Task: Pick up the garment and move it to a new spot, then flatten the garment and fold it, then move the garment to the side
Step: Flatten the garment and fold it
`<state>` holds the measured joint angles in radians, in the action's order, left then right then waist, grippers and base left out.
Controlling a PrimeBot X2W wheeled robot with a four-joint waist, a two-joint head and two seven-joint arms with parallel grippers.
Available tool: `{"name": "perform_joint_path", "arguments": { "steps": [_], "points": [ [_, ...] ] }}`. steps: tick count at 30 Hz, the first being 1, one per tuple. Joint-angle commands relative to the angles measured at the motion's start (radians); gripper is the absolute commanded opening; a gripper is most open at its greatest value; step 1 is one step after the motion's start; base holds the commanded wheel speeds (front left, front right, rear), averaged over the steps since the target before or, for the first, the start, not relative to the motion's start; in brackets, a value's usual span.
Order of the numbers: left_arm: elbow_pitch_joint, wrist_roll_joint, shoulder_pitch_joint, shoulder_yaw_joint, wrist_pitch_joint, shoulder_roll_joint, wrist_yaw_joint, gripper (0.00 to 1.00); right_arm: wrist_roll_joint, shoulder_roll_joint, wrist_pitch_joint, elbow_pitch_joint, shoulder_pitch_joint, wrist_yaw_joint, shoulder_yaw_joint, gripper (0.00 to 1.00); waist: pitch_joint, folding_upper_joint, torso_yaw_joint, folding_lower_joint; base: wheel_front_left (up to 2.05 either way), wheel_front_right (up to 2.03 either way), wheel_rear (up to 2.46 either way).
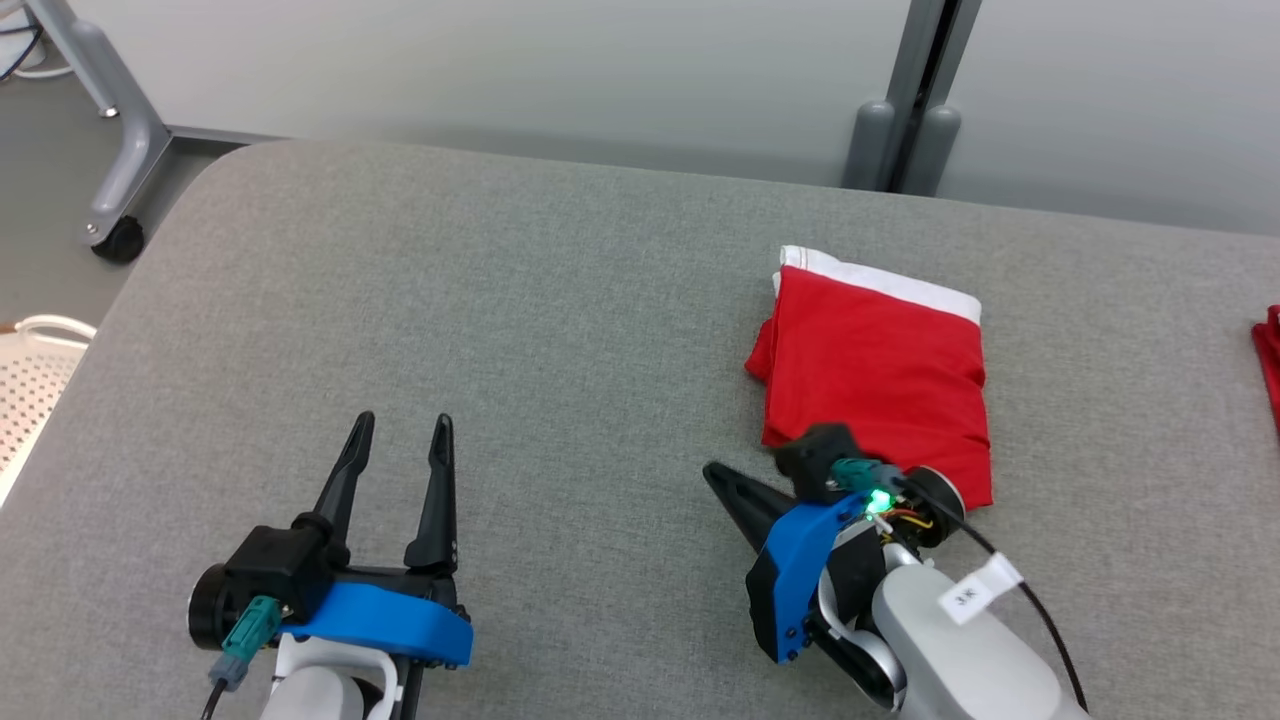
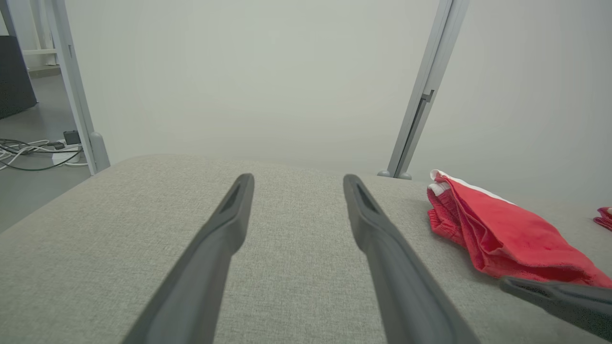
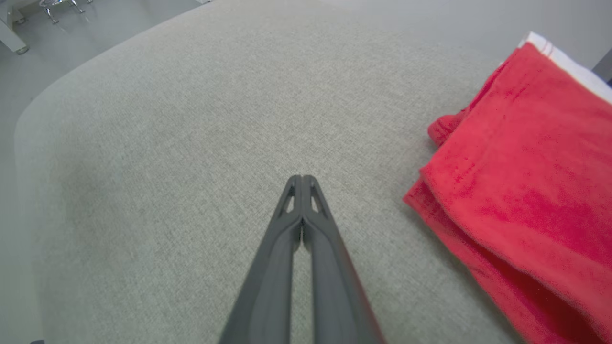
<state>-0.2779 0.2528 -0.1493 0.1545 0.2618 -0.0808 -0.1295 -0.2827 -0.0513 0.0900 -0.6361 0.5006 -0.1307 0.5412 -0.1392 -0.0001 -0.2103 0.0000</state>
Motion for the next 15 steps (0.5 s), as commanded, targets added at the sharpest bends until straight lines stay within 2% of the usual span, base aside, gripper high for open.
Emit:
{"name": "perform_joint_path", "arguments": {
  "steps": [1,2,7,10,11,15],
  "points": [
    [0.001,-0.008,0.009,-0.008,0.004,-0.003,-0.001,1.00,-0.024,-0.003,-0.024,0.033,-0.029,0.000,-0.016,0.95,0.014,0.0001,0.013,0.0000,0.00,0.00,0.00],
    [0.002,-0.009,0.014,-0.012,0.004,-0.002,0.000,1.00,-0.044,-0.003,-0.042,0.060,-0.043,0.000,-0.040,1.00,0.020,0.0001,0.019,0.0000,0.00,0.00,0.00],
    [0.001,-0.013,0.043,-0.040,0.004,-0.002,0.006,1.00,-0.043,-0.008,-0.139,0.219,-0.149,0.000,-0.233,1.00,0.046,0.0001,0.054,0.0000,0.00,0.00,0.00],
    [-0.003,-0.014,0.056,-0.058,0.004,-0.006,0.005,1.00,-0.016,-0.005,-0.156,0.311,-0.227,0.000,-0.368,1.00,0.057,0.0001,0.080,0.0000,0.00,0.00,0.00],
    [-0.003,-0.014,0.056,-0.058,0.004,-0.006,0.005,1.00,-0.016,-0.005,-0.156,0.311,-0.227,0.000,-0.368,1.00,0.057,0.0001,0.080,0.0000,0.00,0.00,0.00],
    [-0.004,-0.014,0.072,-0.078,0.004,-0.012,0.009,1.00,0.043,-0.002,-0.148,0.417,-0.316,0.000,-0.506,1.00,0.065,0.0001,0.118,0.0000,0.00,0.00,0.00]
  ]
}}
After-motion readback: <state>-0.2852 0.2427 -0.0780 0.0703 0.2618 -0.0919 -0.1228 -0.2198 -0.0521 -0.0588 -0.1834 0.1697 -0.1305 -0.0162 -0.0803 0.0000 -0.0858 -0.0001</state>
